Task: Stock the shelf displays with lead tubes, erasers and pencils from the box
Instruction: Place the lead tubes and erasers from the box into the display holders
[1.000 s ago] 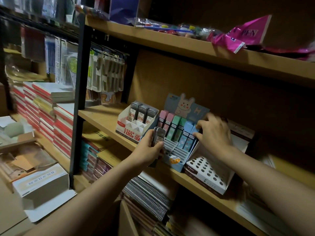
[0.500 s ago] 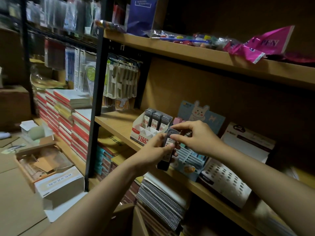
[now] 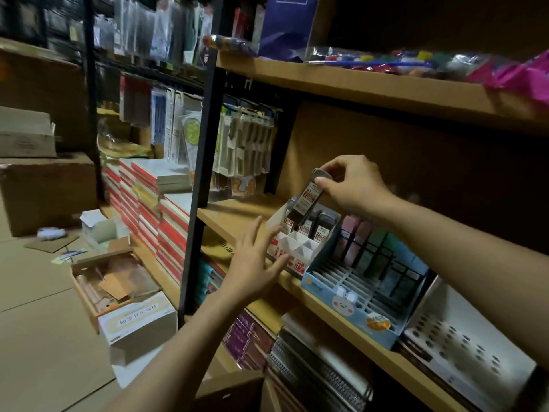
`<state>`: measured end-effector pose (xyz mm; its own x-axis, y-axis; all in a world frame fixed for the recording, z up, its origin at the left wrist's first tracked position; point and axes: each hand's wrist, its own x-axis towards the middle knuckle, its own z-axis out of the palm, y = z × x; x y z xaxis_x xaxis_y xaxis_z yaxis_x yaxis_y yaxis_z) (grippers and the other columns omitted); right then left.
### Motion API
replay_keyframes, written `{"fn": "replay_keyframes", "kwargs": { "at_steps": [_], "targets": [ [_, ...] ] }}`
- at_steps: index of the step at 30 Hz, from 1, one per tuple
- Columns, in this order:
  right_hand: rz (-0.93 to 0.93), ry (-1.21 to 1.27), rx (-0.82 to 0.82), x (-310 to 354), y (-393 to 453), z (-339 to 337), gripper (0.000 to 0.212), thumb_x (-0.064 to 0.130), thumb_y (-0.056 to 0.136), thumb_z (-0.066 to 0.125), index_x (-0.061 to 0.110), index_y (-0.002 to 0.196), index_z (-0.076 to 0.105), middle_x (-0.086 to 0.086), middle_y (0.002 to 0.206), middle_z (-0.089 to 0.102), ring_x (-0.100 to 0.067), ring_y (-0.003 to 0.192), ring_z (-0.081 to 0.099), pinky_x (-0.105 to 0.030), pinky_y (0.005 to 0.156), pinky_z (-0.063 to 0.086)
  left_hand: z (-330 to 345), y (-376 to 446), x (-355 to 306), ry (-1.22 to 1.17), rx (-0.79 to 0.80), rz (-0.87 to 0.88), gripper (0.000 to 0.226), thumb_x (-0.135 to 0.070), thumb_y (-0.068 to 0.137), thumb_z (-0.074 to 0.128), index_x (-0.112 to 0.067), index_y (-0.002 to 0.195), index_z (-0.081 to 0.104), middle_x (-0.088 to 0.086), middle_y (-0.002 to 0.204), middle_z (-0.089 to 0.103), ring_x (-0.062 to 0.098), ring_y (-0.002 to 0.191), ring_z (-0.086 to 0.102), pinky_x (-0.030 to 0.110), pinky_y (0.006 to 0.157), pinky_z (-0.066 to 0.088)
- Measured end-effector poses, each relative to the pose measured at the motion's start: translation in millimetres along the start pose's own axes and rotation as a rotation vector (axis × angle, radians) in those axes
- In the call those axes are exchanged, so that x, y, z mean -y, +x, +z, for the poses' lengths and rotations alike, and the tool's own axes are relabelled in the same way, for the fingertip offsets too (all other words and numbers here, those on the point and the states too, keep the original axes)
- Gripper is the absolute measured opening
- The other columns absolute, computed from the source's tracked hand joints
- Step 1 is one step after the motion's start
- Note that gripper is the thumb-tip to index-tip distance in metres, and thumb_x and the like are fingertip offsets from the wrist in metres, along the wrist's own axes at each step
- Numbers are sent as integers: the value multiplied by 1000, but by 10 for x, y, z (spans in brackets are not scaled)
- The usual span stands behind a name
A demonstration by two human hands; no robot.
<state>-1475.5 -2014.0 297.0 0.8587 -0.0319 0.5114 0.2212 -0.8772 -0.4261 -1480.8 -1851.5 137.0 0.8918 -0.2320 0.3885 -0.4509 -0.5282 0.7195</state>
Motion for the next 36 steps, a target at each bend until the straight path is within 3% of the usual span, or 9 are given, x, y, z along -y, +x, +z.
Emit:
{"fn": "replay_keyframes", "kwargs": {
  "at_steps": [4, 8, 18, 22, 26, 30, 36],
  "targets": [
    [53, -25, 25, -66, 145, 320, 10, 23, 87, 71, 21, 96, 68, 1, 98, 68, -13, 86, 62, -17, 57, 42, 124, 12, 27, 38, 39, 14, 61, -47, 92, 55, -47, 146, 26, -15, 161, -7, 16, 149, 1, 51, 118, 24],
    [82, -31, 25, -111, 220, 531, 10, 22, 88, 70, 21, 97, 67, -1, 100, 65, -10, 79, 58, -16, 51, 38, 149, 42, 97, 62, -31, 36, 56, -46, 91, 57, -47, 141, 32, -17, 160, 0, 17, 148, 9, 51, 113, 34],
    [51, -143, 73, -145, 342, 707, 23, 20, 83, 77, 13, 104, 71, -4, 102, 68, -12, 78, 58, -14, 50, 37, 176, 55, 153, 25, -71, 78, 54, -43, 90, 60, -44, 138, 35, -15, 159, 6, 18, 146, 16, 50, 111, 37],
    [-35, -200, 47, -205, 263, 779, 15, 24, 83, 76, 15, 95, 73, -2, 90, 70, -14, 79, 64, -20, 57, 46, 180, 42, 163, 29, -84, 95, 55, -38, 90, 61, -43, 138, 36, -12, 159, 7, 19, 145, 18, 49, 111, 38],
    [-145, -417, 5, -226, 173, 861, 16, 31, 85, 72, 17, 92, 75, -3, 94, 68, -20, 88, 62, -27, 65, 41, 176, 53, 144, 39, -73, 93, 56, -35, 91, 61, -41, 140, 36, -12, 160, 6, 19, 146, 17, 47, 112, 36],
    [-283, -642, -32, -223, 73, 853, 24, 36, 90, 63, 18, 104, 72, -2, 109, 59, -23, 103, 51, -37, 87, 39, 168, 50, 118, 39, -52, 94, 62, -33, 91, 61, -39, 146, 32, -10, 161, 1, 17, 147, 13, 44, 116, 32],
    [-336, -768, 27, -222, -263, 650, 46, 32, 93, 56, 21, 137, 50, -7, 135, 44, -27, 118, 44, -42, 93, 37, 161, -46, 104, 238, 21, 103, 76, -34, 95, 55, -43, 152, 5, -6, 162, -11, 19, 149, -1, 41, 121, 16]
  ]
}}
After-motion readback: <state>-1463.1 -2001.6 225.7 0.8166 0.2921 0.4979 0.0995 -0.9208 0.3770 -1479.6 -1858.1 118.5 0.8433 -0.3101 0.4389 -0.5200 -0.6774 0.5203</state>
